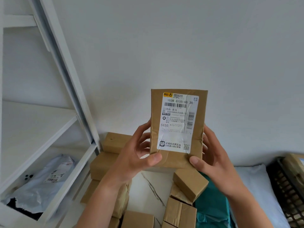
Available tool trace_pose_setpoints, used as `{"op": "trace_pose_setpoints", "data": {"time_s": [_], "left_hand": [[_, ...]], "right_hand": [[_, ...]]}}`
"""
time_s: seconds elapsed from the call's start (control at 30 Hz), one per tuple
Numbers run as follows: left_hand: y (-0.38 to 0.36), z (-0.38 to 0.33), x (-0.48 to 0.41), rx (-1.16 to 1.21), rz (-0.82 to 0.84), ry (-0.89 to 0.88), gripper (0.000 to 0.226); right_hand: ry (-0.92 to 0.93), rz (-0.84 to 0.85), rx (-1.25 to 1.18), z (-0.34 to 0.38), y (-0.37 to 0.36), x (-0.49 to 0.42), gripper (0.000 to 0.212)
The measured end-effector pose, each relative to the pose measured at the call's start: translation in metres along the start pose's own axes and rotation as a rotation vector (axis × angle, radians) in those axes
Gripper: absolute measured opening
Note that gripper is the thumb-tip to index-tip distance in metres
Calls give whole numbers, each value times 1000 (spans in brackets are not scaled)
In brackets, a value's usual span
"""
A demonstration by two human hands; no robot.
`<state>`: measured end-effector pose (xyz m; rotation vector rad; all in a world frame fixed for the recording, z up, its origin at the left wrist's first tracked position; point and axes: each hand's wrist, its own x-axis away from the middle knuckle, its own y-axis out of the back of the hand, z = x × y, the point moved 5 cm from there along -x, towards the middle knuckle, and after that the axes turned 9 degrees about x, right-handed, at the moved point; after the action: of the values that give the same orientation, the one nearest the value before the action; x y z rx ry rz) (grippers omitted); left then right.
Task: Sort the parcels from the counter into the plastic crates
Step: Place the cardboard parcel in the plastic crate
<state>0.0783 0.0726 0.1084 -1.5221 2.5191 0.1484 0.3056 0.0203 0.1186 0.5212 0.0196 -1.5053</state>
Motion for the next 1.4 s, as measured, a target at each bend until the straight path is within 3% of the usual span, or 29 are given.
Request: {"op": "trace_pose_setpoints", "data": {"time_s": [0.43, 0.73, 0.83, 1.0, 1.2, 1.33, 1.4], "left_hand": [[4, 6, 5, 40, 13, -47, 91], [18, 76, 3, 144, -165, 212, 81], [20, 88, 3, 210, -219, 234, 85], [-10, 114, 6, 525, -310, 326, 115], [-91, 137, 36, 522, -237, 441, 110], [-142, 132, 48, 505, -188, 466, 92], [-160, 126, 47, 512, -221, 454, 82]], "right_hand": [[52, 72, 21, 1, -6, -6, 98], [-280, 89, -53, -72, -38, -19, 79], [-365, -7, -136, -85, -51, -19, 82], [-568, -275, -331, -106, -73, 10, 102], [-639, -439, -378, -102, -62, 74, 68], [-701, -534, -311, -107, -5, 129, 98], [-705, -553, -280, -103, 28, 158, 94]]}}
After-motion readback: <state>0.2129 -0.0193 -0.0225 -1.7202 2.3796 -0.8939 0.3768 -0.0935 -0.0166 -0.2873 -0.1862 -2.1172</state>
